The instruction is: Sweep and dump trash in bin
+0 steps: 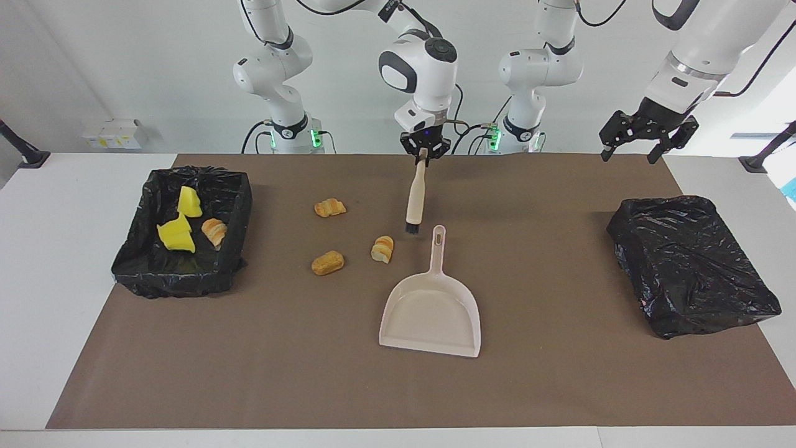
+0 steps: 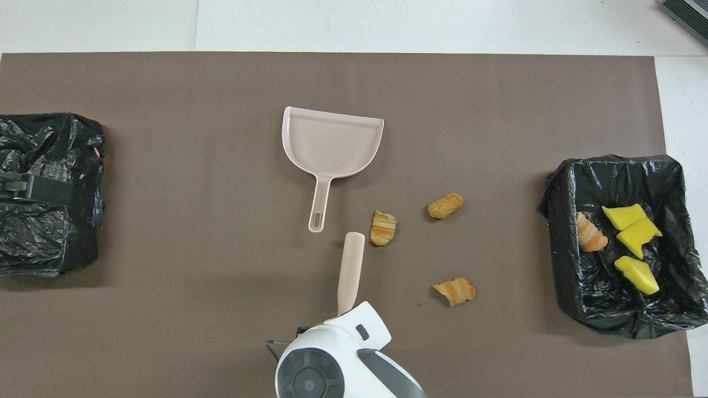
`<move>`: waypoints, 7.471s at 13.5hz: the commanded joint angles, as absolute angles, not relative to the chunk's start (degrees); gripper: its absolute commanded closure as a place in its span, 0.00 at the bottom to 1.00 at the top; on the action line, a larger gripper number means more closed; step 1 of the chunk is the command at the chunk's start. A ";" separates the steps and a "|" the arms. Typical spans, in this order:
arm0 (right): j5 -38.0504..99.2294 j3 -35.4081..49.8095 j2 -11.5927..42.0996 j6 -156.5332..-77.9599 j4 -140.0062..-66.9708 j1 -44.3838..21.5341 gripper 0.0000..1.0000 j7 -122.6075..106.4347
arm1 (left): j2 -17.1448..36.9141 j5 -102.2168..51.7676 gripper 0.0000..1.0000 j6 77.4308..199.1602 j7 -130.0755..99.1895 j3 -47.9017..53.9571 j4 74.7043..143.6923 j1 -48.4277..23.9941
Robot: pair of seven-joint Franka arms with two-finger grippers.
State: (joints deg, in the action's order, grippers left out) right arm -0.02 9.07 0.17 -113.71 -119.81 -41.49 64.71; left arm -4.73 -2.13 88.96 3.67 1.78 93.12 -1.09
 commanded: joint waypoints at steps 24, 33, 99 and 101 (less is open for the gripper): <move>-2.46 9.58 -4.31 -117.60 -130.96 -7.47 1.00 -9.75 | 20.65 -4.92 0.12 123.49 -16.08 4.22 101.16 -31.20; -2.55 9.49 -4.13 -113.74 -124.73 -8.35 1.00 -9.67 | 19.34 5.98 1.00 120.24 -6.55 3.70 100.02 -30.15; 11.19 8.97 6.34 -121.48 -116.10 -29.10 1.00 31.02 | 3.78 -7.56 1.00 118.83 59.68 3.78 120.76 -16.18; 5.91 8.96 3.45 -117.09 -115.84 -28.04 1.00 31.55 | 3.78 -10.18 1.00 119.18 59.94 3.61 120.67 -15.91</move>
State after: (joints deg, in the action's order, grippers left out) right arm 9.91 8.65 7.40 -120.91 -115.55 -29.38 30.02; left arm 5.11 -7.40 119.12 59.36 3.57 119.62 -16.28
